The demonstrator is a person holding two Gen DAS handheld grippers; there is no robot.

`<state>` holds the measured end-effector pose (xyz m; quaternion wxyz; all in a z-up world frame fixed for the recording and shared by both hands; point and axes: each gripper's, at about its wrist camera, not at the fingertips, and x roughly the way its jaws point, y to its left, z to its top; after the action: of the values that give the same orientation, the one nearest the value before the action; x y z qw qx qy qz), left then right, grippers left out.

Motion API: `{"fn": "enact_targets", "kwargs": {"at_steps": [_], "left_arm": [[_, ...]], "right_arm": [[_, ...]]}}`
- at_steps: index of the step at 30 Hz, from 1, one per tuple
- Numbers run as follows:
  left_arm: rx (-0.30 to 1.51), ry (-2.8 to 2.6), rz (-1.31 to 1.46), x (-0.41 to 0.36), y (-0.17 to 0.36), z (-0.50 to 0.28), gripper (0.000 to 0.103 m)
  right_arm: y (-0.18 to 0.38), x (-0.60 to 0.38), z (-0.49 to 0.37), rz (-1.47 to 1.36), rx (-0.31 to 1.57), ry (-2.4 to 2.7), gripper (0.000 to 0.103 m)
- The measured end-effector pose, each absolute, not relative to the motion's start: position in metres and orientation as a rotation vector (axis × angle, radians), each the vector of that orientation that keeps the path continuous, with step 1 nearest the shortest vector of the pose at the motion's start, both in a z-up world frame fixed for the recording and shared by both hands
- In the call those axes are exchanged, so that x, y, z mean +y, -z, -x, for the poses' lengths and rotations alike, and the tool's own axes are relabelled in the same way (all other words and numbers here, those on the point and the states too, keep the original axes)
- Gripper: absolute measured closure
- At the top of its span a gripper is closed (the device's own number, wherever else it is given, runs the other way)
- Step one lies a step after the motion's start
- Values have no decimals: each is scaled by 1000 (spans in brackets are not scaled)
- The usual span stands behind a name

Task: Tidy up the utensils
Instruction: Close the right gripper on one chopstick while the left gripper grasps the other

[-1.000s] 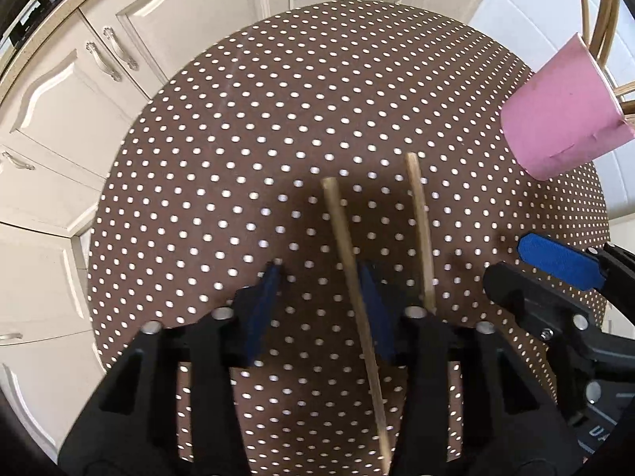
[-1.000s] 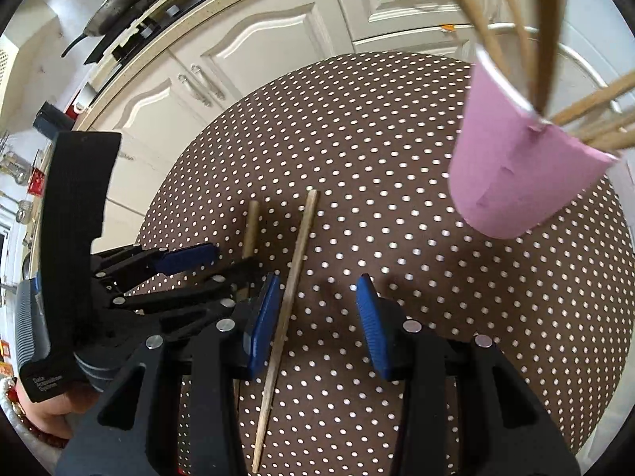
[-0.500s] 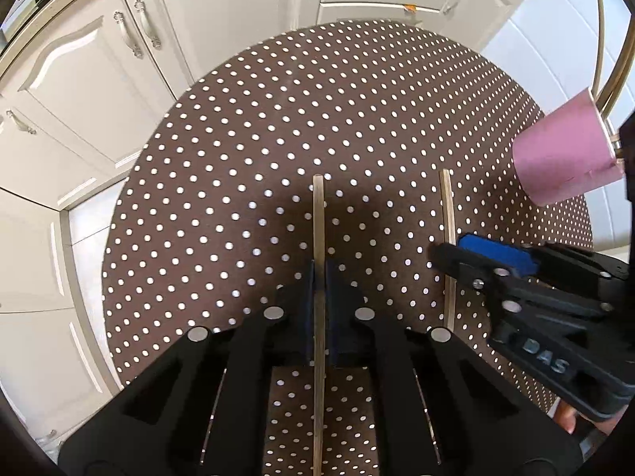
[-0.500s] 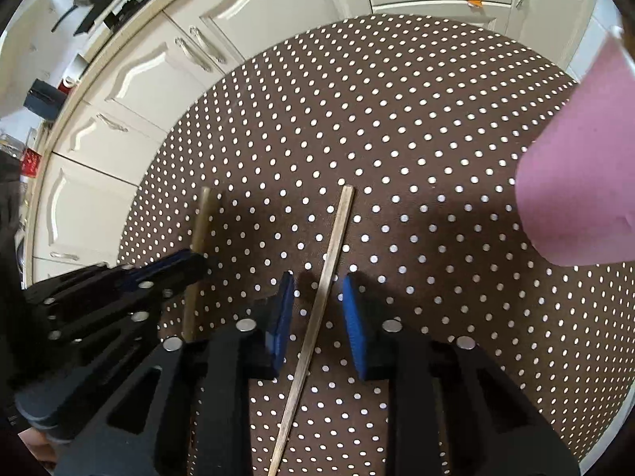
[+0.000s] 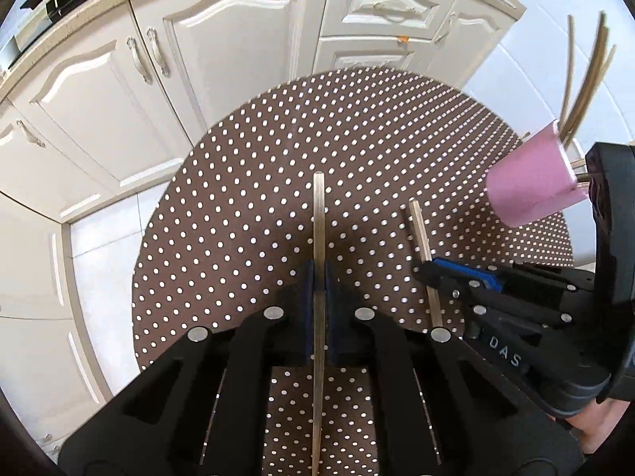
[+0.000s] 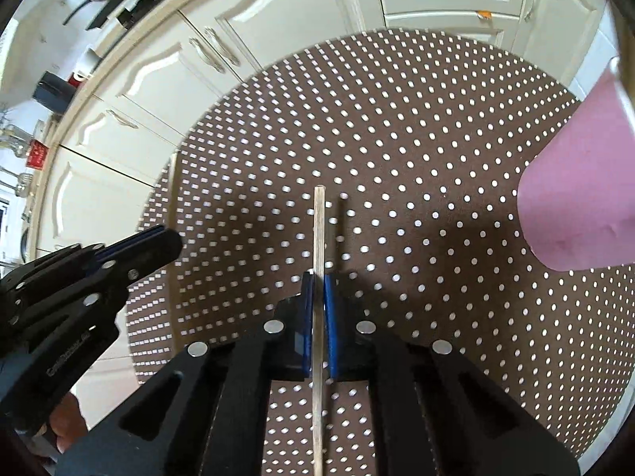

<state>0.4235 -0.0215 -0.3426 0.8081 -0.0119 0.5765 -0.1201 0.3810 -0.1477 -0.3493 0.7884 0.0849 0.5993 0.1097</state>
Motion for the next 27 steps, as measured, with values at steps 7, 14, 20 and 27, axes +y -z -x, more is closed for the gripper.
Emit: {"fn": "enact_targets", "kwargs": {"at_steps": [7, 14, 20, 27], "left_arm": [[1147, 288, 25, -24, 306, -405, 97], [1060, 333, 30, -26, 269, -382, 97], [976, 385, 15, -33, 234, -354, 97], [901, 440, 6, -41, 202, -324, 97]], "right_arm": [[308, -145, -361, -189, 1184, -264, 98], [262, -149, -328, -195, 1050, -256, 98], [231, -156, -292, -208, 951, -230, 99], [207, -164, -252, -212, 865, -194, 99]]}}
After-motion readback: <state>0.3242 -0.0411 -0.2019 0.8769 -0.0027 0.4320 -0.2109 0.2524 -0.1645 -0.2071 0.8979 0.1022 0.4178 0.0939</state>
